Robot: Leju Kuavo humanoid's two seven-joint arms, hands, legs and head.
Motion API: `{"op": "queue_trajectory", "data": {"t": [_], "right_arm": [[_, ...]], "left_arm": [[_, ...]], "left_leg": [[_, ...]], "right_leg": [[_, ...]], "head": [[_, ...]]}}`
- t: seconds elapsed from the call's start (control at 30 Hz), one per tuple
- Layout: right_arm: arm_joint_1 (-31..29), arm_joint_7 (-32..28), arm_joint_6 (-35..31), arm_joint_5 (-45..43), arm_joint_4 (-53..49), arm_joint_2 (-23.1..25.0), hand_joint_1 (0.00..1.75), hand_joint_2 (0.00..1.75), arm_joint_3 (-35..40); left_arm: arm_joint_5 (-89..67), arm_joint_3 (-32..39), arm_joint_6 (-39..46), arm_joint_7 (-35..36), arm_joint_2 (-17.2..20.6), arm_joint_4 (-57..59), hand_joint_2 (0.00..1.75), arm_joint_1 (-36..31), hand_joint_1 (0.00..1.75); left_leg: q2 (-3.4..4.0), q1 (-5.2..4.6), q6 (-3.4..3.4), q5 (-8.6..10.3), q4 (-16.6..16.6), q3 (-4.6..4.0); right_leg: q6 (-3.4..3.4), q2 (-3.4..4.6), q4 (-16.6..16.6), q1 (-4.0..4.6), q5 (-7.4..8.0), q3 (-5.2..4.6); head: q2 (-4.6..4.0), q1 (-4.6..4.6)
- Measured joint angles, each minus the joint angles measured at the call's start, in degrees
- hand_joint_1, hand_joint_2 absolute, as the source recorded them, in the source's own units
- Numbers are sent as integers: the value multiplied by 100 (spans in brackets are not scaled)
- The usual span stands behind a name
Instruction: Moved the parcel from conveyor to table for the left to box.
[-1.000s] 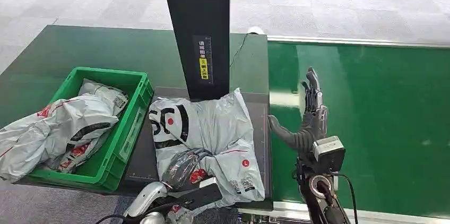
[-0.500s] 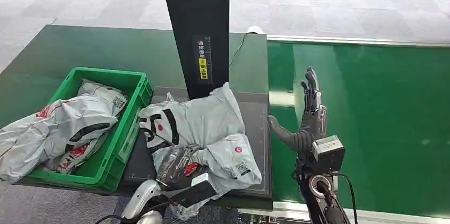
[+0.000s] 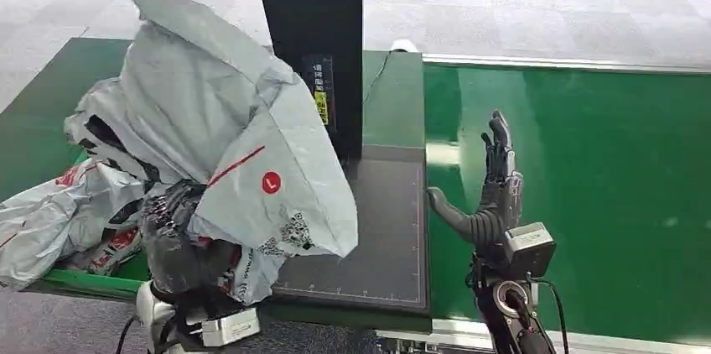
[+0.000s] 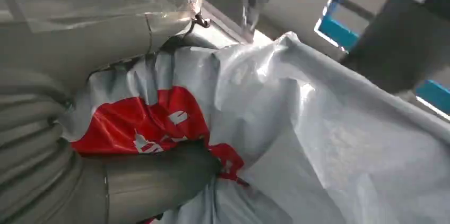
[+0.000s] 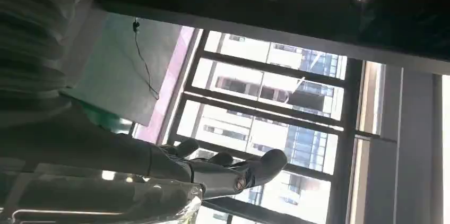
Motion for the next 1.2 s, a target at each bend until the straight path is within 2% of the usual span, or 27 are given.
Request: {"op": "queue_trajectory", "data": {"t": [0.17,0.3,0.43,0.5,0.63,0.77,0.87,1.2], "right_arm": [[-19,0,-35,-15,2,-20,0,175,4],[-44,0,-52,-52,2,-26,0,175,7],[-51,-2,-52,-59,2,-24,0,175,9],[-49,-2,-55,-48,2,-24,0,175,11],[38,-11,-144,-9,-35,-24,0,175,11],[120,-18,-162,2,-90,-26,0,175,11],[166,-24,-212,4,-120,-37,0,175,7],[402,-149,-398,-101,-238,-223,0,175,-9]], "left_arm": [[204,157,0,0,-142,-183,175,31,175],[210,61,-2,594,-7,-140,175,37,175],[-238,192,-2,684,11,-135,175,35,175],[-530,479,-2,851,-20,-135,175,4,175],[-642,1266,-2,1670,59,165,175,-268,175],[-610,1737,-2,1714,173,435,175,-410,175],[-798,1960,-2,2067,221,579,175,-512,175],[-527,3628,-2,1819,702,1281,175,-1115,175]], "left_leg": [[-1,0,0,0,0,-1],[-1,0,0,0,0,-1],[-1,0,0,0,0,-3],[0,0,0,0,0,-2],[0,3,-2,2,-1,0],[0,5,-2,4,-1,-1],[1,4,-2,3,0,-2],[5,7,-3,3,-2,-4]], "right_leg": [[0,0,0,0,0,0],[0,-1,0,0,0,-1],[0,0,0,0,0,-1],[0,0,0,0,0,-2],[-1,0,0,3,0,-3],[-1,1,1,6,0,-4],[-1,1,1,5,0,-4],[-2,5,1,8,-1,-11]], "head": [[0,0],[0,0],[0,2],[0,0],[0,0],[0,2],[0,4],[0,0]]}}
